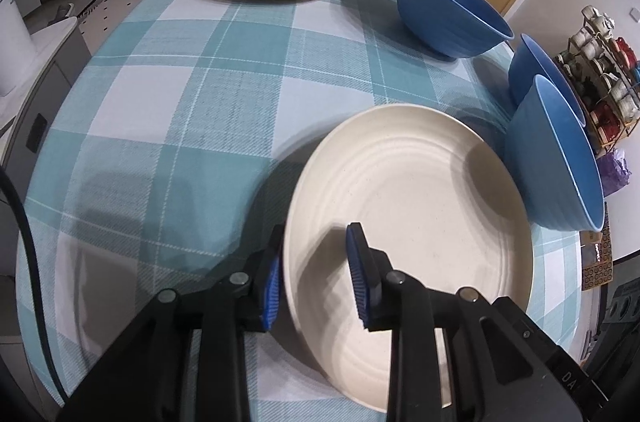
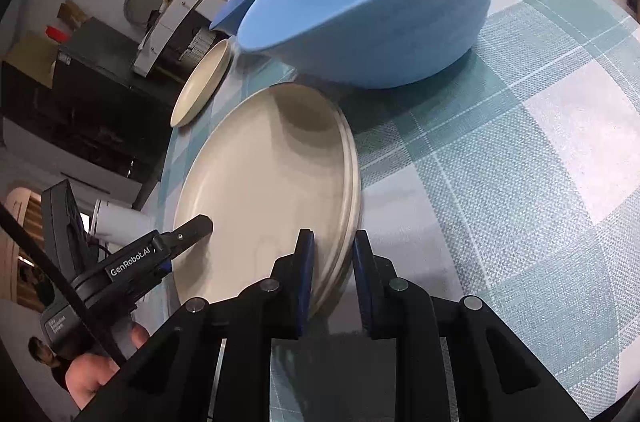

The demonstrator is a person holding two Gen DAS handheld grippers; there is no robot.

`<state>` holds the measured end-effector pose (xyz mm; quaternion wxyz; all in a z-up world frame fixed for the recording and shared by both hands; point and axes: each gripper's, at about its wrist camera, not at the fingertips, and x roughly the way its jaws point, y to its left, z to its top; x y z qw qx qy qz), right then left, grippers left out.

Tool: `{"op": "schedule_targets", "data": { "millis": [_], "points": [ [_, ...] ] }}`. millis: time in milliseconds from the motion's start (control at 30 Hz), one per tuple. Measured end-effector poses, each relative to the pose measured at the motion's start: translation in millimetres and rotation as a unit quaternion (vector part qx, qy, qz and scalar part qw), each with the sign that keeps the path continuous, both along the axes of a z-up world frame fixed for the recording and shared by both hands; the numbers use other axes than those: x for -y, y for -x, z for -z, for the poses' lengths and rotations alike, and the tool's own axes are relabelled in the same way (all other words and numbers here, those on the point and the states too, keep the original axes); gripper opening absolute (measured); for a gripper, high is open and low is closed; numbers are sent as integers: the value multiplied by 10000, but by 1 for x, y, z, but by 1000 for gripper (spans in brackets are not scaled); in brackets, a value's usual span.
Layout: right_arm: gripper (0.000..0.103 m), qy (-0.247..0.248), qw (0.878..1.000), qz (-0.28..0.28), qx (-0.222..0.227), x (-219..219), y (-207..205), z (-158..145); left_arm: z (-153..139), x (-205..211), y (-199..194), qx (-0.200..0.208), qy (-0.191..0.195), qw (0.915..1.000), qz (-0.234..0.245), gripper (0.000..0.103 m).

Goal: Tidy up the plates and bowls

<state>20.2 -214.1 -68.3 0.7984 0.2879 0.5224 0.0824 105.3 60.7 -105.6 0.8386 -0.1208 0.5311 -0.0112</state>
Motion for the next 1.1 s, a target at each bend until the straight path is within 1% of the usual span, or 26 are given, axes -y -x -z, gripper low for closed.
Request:
{"op": "schedule_targets", "data": {
  "millis": [233, 367, 467, 700, 833, 1033, 1100],
  "points": [
    [19, 19, 9995, -322, -9, -19, 0, 1, -3, -16, 20, -16, -174, 9998, -78, 27],
    [18, 45, 9984, -558, 9, -38, -1, 3, -3, -35, 33, -67, -229, 9995, -198, 27],
    [18, 119, 9968, -794, 5, -55, -5, 3, -4, -48, 43, -101, -341, 9990, -255, 27],
    [18, 258, 9919, -1241, -5, -97, -12, 4, -3, -81, 59, -92, -332, 9982, -498, 27],
    [18, 325, 9900, -1376, -9, -114, -12, 5, -4, -88, 63, -68, -347, 9980, -523, 27],
    [20, 287, 9886, -1479, -6, -112, -15, 9, -3, -88, 63, 20, -344, 9981, -517, 27],
    [20, 231, 9885, -1497, 3, -112, -16, 11, -3, -86, 64, 44, -431, 9980, -466, 28]
  ]
}}
